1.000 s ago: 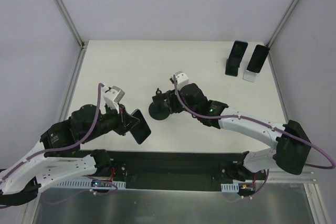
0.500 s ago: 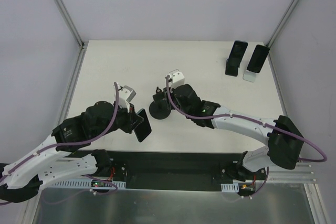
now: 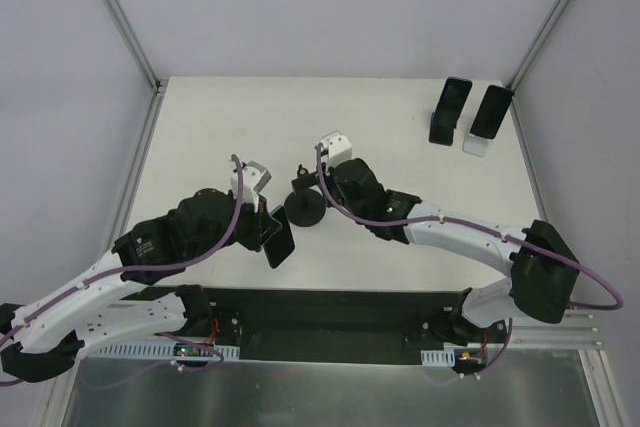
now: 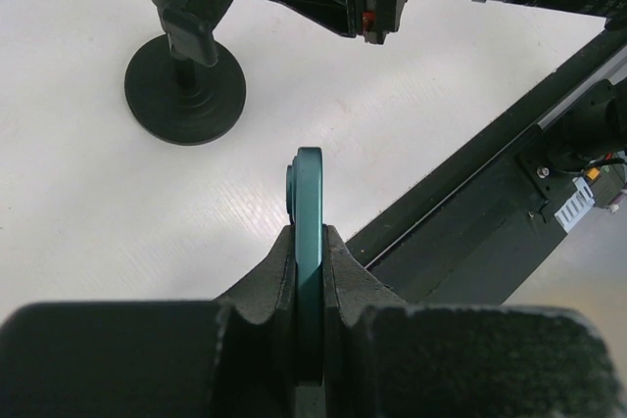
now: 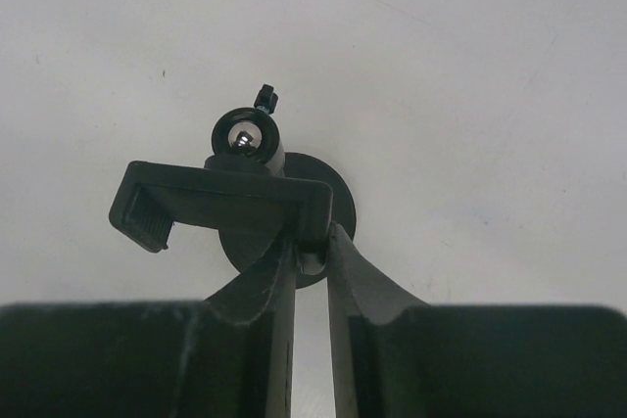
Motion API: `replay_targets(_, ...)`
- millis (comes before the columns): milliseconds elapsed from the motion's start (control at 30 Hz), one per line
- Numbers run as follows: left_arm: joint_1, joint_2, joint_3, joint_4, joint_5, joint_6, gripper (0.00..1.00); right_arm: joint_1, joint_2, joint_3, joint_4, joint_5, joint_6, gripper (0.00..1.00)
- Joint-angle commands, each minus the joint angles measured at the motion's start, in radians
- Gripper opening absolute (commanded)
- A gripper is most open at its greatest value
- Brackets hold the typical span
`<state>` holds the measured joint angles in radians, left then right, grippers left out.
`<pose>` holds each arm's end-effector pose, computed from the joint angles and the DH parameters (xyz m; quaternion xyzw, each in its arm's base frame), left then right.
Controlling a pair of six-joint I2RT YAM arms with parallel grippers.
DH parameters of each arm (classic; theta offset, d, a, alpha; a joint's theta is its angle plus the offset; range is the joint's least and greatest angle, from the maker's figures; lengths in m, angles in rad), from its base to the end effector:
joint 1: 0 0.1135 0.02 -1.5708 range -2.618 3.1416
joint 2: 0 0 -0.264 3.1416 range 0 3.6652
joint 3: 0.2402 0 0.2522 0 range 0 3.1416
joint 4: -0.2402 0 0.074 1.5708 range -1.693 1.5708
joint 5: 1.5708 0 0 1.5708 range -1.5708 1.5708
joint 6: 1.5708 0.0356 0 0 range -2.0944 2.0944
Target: Place the phone on the phone stand
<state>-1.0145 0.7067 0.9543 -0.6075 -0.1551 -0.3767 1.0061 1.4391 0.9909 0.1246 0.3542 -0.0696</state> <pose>0.0808 -0.1195 0.3647 0.2152 0.7923 -0.3147 0.4764 0.1891 0.2755 0.2890 -0.3210 0.7390 0.1318 0.5775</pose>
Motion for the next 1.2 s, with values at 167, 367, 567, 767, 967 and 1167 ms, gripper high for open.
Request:
replay_targets(167, -0.002, -0.006, 0.008, 0.08, 0.014, 0.001, 0.0, -0.008, -0.077, 0.005, 0.052, 0.028, -0.018, 0.31)
replay_targets(367, -0.002, 0.007, 0.009, 0.081, 0.023, -0.007, 0.0, -0.015, -0.065, 0.026, 0.041, 0.0, -0.029, 0.2)
replay_targets(567, -0.002, 0.004, 0.011, 0.084, 0.025, -0.007, 0.0, -0.017, -0.043, 0.026, 0.041, -0.009, -0.021, 0.22)
replay_targets(767, -0.002, 0.005, 0.012, 0.089, 0.025, -0.007, 0.0, -0.02, -0.031, 0.031, 0.041, -0.021, -0.019, 0.2)
replay_targets(967, -0.002, 0.005, 0.026, 0.104, 0.02, -0.002, 0.0, -0.024, -0.028, 0.028, 0.037, -0.027, -0.013, 0.21)
replay_targets(1167, -0.002, 0.002, 0.046, 0.138, 0.002, 0.016, 0.0, -0.024, -0.039, 0.012, 0.043, -0.037, -0.007, 0.24)
